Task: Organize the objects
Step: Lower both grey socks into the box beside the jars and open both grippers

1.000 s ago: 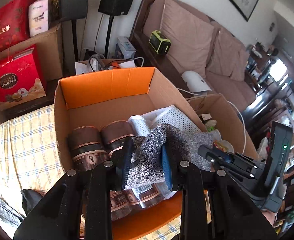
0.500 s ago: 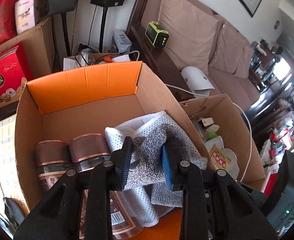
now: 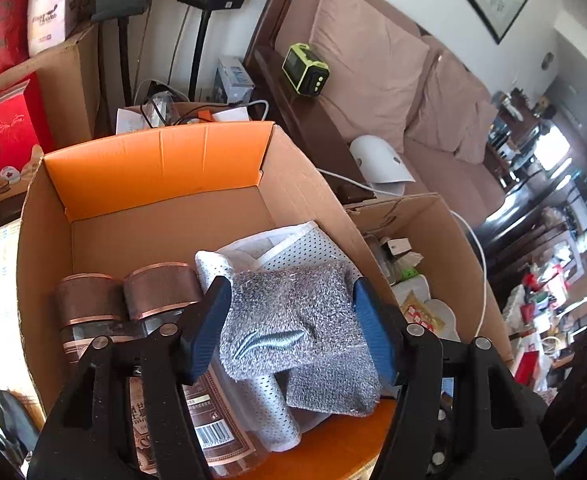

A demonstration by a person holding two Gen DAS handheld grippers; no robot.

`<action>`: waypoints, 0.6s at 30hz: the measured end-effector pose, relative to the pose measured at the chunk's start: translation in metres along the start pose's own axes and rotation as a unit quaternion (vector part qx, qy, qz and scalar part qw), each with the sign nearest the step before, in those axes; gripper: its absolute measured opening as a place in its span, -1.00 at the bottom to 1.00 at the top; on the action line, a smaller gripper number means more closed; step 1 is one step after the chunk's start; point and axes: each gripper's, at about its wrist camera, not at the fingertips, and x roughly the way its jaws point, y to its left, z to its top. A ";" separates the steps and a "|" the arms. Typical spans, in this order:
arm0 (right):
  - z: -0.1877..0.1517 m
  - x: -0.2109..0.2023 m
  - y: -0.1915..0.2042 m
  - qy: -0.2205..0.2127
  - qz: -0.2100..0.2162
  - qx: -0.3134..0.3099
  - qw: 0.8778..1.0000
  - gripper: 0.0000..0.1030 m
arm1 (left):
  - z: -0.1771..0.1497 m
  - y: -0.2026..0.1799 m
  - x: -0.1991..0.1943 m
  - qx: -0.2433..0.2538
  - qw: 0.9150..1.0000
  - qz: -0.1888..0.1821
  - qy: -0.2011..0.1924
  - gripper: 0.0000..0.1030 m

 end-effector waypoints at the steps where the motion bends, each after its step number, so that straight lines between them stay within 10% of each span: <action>1: 0.002 -0.004 0.002 -0.005 0.002 -0.002 1.000 -0.39 | 0.000 0.001 -0.005 0.002 1.000 0.001 -0.003 0.17; 5: 0.013 -0.015 0.012 -0.021 0.008 -0.015 1.000 -0.29 | -0.003 0.009 -0.028 -0.005 1.000 -0.013 -0.017 0.48; 14: 0.028 0.010 0.036 0.005 0.011 -0.042 0.999 -0.22 | -0.014 0.040 -0.071 -0.009 0.999 0.007 -0.036 0.53; 18: 0.026 0.036 0.036 0.034 0.001 -0.055 0.998 -0.62 | -0.026 0.061 -0.084 -0.011 0.999 0.022 -0.039 0.53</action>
